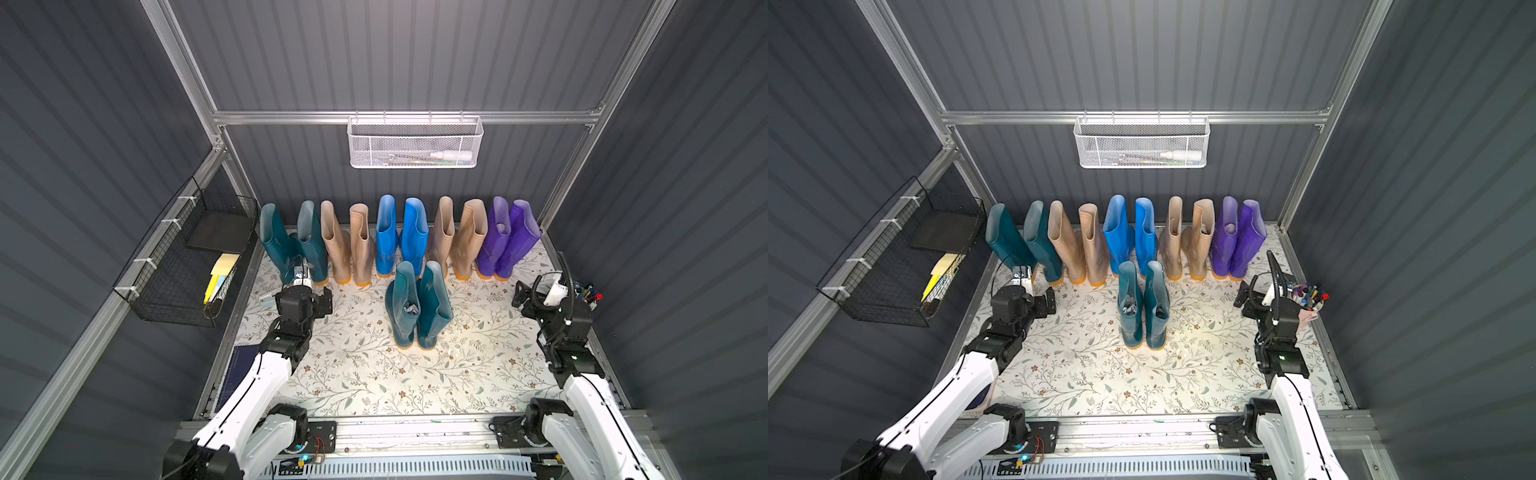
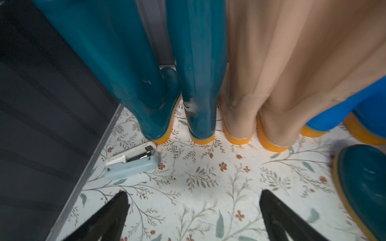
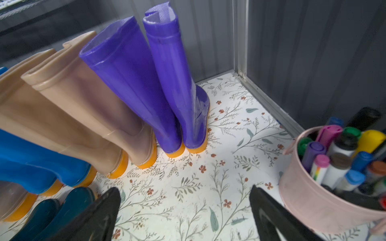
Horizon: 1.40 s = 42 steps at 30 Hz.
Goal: Match and arrange rain boots in pairs
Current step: Reset both arms
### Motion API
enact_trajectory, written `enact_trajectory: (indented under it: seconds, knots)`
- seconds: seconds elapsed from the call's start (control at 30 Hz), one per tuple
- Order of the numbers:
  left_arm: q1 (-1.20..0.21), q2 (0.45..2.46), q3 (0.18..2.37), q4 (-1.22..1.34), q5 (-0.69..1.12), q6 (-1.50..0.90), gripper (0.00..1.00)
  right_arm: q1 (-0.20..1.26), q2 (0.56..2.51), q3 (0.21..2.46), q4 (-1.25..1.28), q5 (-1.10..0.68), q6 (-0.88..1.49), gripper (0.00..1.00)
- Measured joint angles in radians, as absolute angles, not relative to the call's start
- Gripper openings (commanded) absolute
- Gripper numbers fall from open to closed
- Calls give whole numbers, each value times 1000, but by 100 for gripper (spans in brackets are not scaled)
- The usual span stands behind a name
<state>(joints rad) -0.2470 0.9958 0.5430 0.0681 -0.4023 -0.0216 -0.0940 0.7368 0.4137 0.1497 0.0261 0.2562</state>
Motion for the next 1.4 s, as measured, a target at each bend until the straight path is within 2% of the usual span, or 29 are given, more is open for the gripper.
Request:
enact_trajectory:
  seconds: [0.23,0.6,0.83,1.17,1.4]
  knots:
    - [-217,1174,391,418,-385,60,100,-97,823,354,345,86,232,99]
    - [-129,1439,323,848,-193,77,100,-123,1058,305,655,36,220,99]
    - [-129,1551,310,999,-141,83,100,-129,1237,305,802,-17,209,99]
    - [-129,1666,297,1117,-157,83,100,-130,1442,239,1035,-107,208,99]
    - [-129,1697,364,1057,-169,83,100,-130,1544,242,1149,-180,196,99]
